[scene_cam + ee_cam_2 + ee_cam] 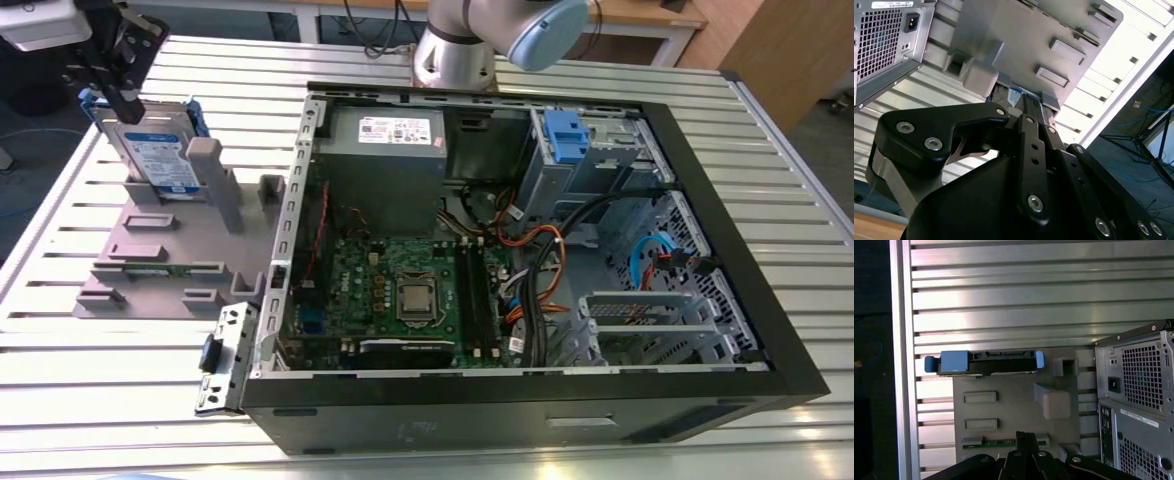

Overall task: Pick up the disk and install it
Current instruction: 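Reach for the disk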

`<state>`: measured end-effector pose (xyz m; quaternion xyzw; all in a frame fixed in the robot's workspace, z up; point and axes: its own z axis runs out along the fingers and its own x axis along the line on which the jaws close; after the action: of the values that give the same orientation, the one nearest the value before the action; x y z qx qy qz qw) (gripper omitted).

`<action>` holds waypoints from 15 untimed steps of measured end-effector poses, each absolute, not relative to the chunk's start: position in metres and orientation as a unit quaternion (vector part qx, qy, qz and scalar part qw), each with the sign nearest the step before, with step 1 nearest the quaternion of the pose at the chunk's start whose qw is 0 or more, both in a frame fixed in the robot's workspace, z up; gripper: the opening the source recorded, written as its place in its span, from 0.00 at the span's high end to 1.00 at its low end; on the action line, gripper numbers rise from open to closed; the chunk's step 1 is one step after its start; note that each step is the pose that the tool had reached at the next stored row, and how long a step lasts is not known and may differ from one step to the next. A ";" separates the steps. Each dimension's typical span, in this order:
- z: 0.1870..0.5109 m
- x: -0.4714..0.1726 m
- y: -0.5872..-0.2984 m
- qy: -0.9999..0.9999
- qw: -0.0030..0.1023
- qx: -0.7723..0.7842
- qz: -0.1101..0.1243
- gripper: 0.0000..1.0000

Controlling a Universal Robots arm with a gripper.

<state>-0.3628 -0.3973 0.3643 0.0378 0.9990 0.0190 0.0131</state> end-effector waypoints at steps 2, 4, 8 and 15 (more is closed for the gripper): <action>0.364 -0.363 -0.397 0.999 0.013 0.038 0.019 0.89; 0.364 -0.364 -0.397 0.999 0.013 0.038 0.019 0.89; 0.364 -0.364 -0.397 0.999 0.013 0.038 0.019 0.89; 0.364 -0.366 -0.397 0.999 0.013 0.038 0.019 0.89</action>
<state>-0.3659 -0.3973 0.3637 0.0378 0.9990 0.0190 0.0132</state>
